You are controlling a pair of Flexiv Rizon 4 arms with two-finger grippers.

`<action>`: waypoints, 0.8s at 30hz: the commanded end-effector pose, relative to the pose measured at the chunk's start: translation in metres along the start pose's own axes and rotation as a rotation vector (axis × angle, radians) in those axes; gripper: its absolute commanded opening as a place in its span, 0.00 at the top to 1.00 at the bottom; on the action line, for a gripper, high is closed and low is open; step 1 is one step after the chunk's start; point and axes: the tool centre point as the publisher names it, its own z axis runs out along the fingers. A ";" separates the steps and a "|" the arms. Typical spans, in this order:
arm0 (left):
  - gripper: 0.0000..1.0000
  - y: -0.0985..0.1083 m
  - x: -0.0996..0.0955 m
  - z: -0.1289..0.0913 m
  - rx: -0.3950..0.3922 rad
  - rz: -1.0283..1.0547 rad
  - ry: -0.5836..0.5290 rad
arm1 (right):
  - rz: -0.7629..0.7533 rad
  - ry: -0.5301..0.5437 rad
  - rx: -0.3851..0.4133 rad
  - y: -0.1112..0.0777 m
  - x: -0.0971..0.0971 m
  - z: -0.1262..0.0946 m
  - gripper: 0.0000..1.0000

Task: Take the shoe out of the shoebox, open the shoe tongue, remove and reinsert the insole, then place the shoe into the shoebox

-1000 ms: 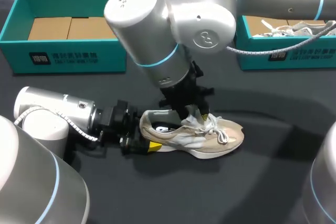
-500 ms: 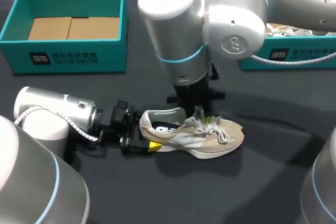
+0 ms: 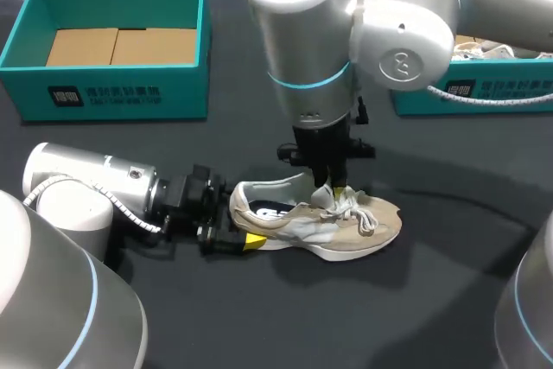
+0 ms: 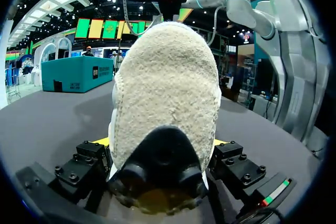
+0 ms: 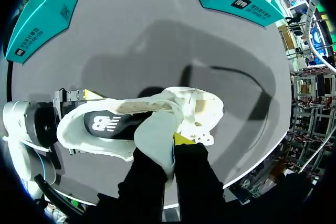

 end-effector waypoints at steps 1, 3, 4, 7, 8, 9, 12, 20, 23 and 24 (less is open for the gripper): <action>1.00 0.005 0.003 0.003 -0.001 0.000 -0.001 | 0.160 0.073 -0.008 -0.004 -0.017 0.003 1.00; 1.00 0.005 0.003 0.003 -0.001 0.000 -0.001 | 0.160 0.073 -0.008 -0.004 -0.017 0.003 1.00; 1.00 0.005 0.003 0.003 -0.001 0.000 -0.001 | 0.160 0.073 -0.008 -0.004 -0.017 0.003 1.00; 1.00 0.005 0.003 0.003 -0.001 0.000 -0.001 | 0.160 0.073 -0.008 -0.004 -0.017 0.003 1.00; 1.00 0.005 0.003 0.003 -0.001 0.000 -0.001 | 0.160 0.073 -0.008 -0.004 -0.017 0.003 1.00; 1.00 0.005 0.003 0.003 -0.001 0.000 -0.001 | 0.160 0.073 -0.008 -0.004 -0.017 0.003 1.00; 1.00 0.005 0.003 0.003 -0.001 0.000 -0.001 | 0.160 0.073 -0.008 -0.004 -0.017 0.003 1.00; 1.00 0.005 0.003 0.003 -0.001 0.000 -0.001 | 0.132 0.151 -0.015 0.000 -0.041 0.017 1.00; 1.00 0.005 0.003 0.003 -0.001 0.000 -0.001 | 0.125 0.169 -0.008 0.000 -0.049 0.023 1.00; 1.00 0.005 0.003 0.003 -0.001 0.000 -0.001 | 0.126 0.166 -0.006 0.000 -0.050 0.024 1.00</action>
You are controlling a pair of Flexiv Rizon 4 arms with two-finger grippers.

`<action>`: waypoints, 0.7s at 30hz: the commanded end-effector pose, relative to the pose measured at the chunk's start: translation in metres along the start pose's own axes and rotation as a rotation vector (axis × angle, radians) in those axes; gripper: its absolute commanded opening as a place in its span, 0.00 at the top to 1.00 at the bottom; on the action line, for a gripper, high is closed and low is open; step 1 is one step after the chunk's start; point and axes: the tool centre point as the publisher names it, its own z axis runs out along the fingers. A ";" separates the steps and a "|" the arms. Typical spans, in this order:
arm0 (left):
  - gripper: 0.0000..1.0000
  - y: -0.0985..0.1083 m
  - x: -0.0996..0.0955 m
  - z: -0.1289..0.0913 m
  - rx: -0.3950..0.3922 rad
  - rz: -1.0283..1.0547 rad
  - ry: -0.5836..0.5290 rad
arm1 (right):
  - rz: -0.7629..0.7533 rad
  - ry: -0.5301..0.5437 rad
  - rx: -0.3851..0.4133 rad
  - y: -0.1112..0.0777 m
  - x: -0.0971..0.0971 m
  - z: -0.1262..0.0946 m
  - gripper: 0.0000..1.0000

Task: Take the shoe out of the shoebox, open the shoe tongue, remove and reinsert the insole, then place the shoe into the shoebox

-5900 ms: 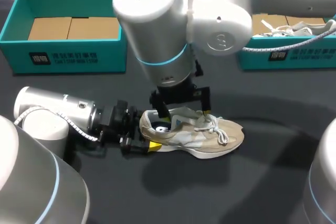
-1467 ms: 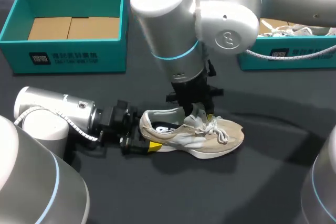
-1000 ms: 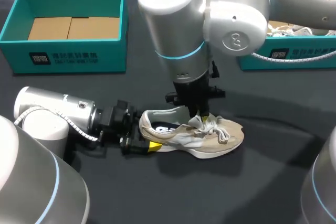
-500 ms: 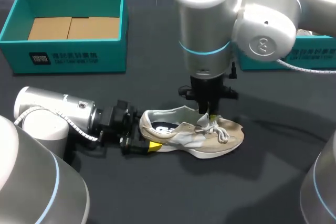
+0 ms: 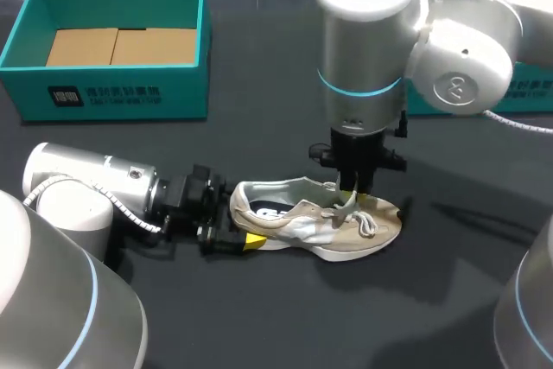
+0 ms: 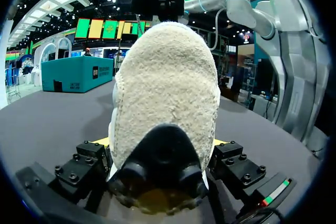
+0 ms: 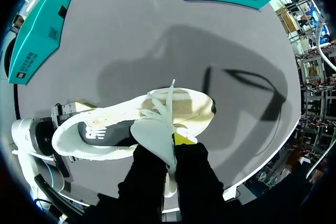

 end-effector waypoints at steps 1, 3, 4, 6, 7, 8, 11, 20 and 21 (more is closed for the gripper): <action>1.00 0.005 0.003 0.003 -0.001 -0.001 -0.002 | 0.001 0.069 0.004 0.001 -0.020 0.009 1.00; 1.00 0.005 0.003 0.003 -0.001 -0.001 -0.002 | -0.006 0.085 0.007 0.001 -0.024 0.013 1.00; 1.00 0.005 0.003 0.003 -0.001 -0.001 -0.002 | -0.009 0.078 0.015 0.002 -0.026 0.016 1.00; 1.00 0.005 0.003 0.003 -0.001 -0.001 -0.002 | -0.005 0.084 0.024 0.003 -0.028 0.020 1.00; 1.00 0.005 0.003 0.003 -0.001 -0.001 -0.002 | -0.006 0.081 0.030 0.004 -0.029 0.023 1.00; 1.00 0.005 0.003 0.003 -0.001 -0.001 -0.002 | -0.005 0.080 0.036 0.005 -0.030 0.026 1.00; 1.00 0.005 0.003 0.003 -0.001 -0.001 -0.002 | 0.001 0.070 0.049 0.007 -0.033 0.033 1.00; 1.00 0.005 0.003 0.003 -0.001 -0.001 -0.002 | 0.070 0.011 0.049 0.011 -0.041 0.043 0.72; 1.00 0.005 0.003 0.003 -0.001 -0.001 -0.002 | 0.076 0.004 0.046 0.012 -0.043 0.043 0.66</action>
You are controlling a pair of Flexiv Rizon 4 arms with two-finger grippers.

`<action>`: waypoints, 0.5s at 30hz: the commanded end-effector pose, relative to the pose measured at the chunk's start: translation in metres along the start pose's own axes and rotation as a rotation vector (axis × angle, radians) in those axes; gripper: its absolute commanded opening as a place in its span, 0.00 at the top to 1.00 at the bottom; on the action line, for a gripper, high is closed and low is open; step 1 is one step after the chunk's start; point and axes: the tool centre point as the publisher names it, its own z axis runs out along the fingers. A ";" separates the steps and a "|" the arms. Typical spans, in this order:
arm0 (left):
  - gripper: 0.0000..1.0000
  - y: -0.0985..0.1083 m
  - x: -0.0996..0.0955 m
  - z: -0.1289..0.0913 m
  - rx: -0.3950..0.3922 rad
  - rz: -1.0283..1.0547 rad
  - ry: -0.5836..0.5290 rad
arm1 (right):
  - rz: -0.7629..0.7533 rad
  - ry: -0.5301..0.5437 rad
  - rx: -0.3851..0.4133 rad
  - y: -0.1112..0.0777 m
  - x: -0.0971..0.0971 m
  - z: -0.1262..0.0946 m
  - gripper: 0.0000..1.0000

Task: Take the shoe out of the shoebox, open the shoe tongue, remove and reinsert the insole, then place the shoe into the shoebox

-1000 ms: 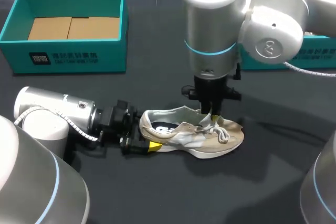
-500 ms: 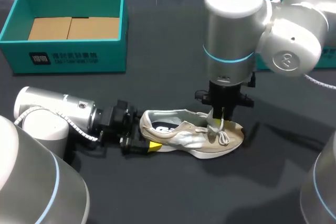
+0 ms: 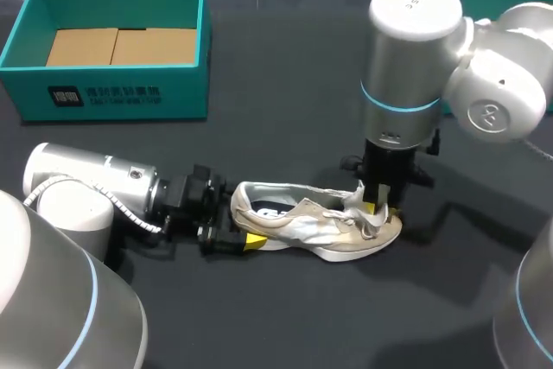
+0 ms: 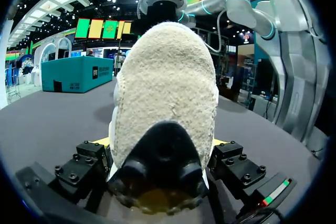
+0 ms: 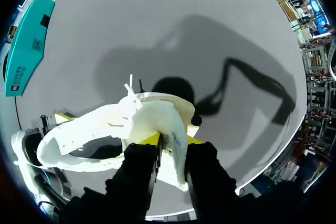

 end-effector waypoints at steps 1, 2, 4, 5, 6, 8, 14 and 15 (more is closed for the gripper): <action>1.00 0.006 0.002 0.002 -0.001 0.000 -0.001 | 0.020 -0.017 -0.007 0.003 -0.005 0.003 0.60; 1.00 0.006 0.002 0.002 -0.001 0.000 -0.001 | 0.031 -0.031 -0.009 0.004 -0.006 0.003 0.60; 1.00 0.006 0.002 0.002 -0.001 0.000 -0.001 | 0.047 -0.049 -0.014 0.005 -0.008 0.002 0.59; 1.00 0.006 0.002 0.002 -0.001 0.000 -0.001 | 0.055 -0.059 -0.018 0.005 -0.009 0.001 0.58; 1.00 0.006 0.002 0.002 -0.001 0.000 -0.001 | 0.065 -0.075 -0.020 0.006 -0.010 0.000 0.57; 1.00 0.006 0.002 0.002 -0.001 0.000 -0.001 | 0.082 -0.095 -0.032 0.008 -0.013 -0.001 0.55; 1.00 0.006 0.002 0.002 -0.001 0.000 -0.001 | 0.115 -0.142 -0.040 0.013 -0.021 0.004 0.54; 1.00 0.006 0.002 0.002 -0.001 0.000 -0.001 | 0.119 -0.149 -0.039 0.014 -0.023 0.005 0.54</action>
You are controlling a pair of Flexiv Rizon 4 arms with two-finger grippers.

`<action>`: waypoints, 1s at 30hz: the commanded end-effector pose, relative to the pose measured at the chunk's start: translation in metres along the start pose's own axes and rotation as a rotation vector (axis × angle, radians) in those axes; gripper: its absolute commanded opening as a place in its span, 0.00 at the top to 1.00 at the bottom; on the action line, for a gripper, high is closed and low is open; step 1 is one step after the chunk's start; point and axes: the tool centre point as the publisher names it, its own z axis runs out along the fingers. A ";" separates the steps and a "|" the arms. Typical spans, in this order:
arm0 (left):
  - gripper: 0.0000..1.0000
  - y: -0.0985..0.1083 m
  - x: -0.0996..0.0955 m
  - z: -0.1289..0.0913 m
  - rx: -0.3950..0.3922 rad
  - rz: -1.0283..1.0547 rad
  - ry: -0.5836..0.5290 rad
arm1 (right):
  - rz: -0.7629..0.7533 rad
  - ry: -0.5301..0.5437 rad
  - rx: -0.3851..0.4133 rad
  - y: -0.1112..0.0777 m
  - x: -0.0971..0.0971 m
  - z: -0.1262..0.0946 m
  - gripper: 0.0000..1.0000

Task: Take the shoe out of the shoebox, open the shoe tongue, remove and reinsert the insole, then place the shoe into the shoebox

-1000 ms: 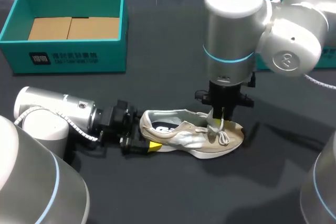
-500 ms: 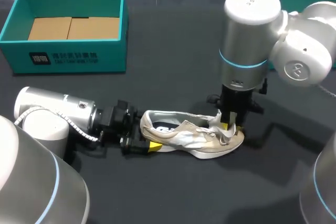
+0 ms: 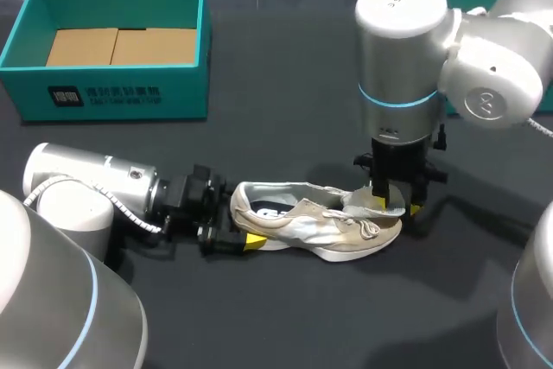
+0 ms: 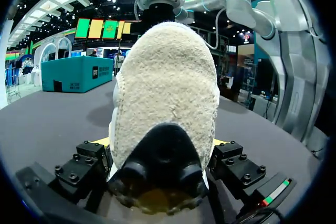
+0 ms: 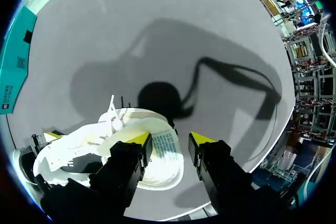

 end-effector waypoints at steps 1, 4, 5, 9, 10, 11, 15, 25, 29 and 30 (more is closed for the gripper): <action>1.00 0.005 0.002 0.002 0.000 0.000 -0.001 | 0.036 -0.039 -0.005 -0.001 0.003 0.004 0.53; 1.00 0.005 0.002 0.002 0.000 0.000 -0.001 | 0.035 -0.066 -0.024 -0.001 -0.002 -0.010 0.53; 1.00 0.005 0.002 0.002 0.000 0.000 -0.001 | 0.032 -0.072 -0.037 -0.001 -0.004 -0.018 0.53; 1.00 0.005 0.002 0.002 0.000 0.000 -0.001 | 0.017 -0.088 -0.079 -0.003 -0.010 -0.049 0.53; 1.00 0.005 0.002 0.002 0.000 0.000 -0.001 | 0.008 -0.087 -0.093 -0.004 -0.010 -0.063 0.53; 1.00 0.005 0.002 0.002 0.000 0.000 -0.001 | -0.006 -0.097 -0.112 -0.005 -0.010 -0.073 0.53; 1.00 0.005 0.002 0.002 0.000 0.000 -0.001 | -0.101 -0.093 -0.209 -0.011 -0.002 -0.116 0.54; 1.00 0.005 0.002 0.002 0.000 0.000 -0.001 | -0.504 -0.060 -0.340 -0.025 0.047 -0.178 0.62; 1.00 0.005 0.002 0.002 0.000 0.000 -0.001 | -0.680 -0.016 -0.339 -0.030 0.069 -0.186 1.00; 1.00 0.005 0.002 0.002 0.000 0.000 -0.001 | -0.733 -0.008 -0.337 -0.032 0.076 -0.186 1.00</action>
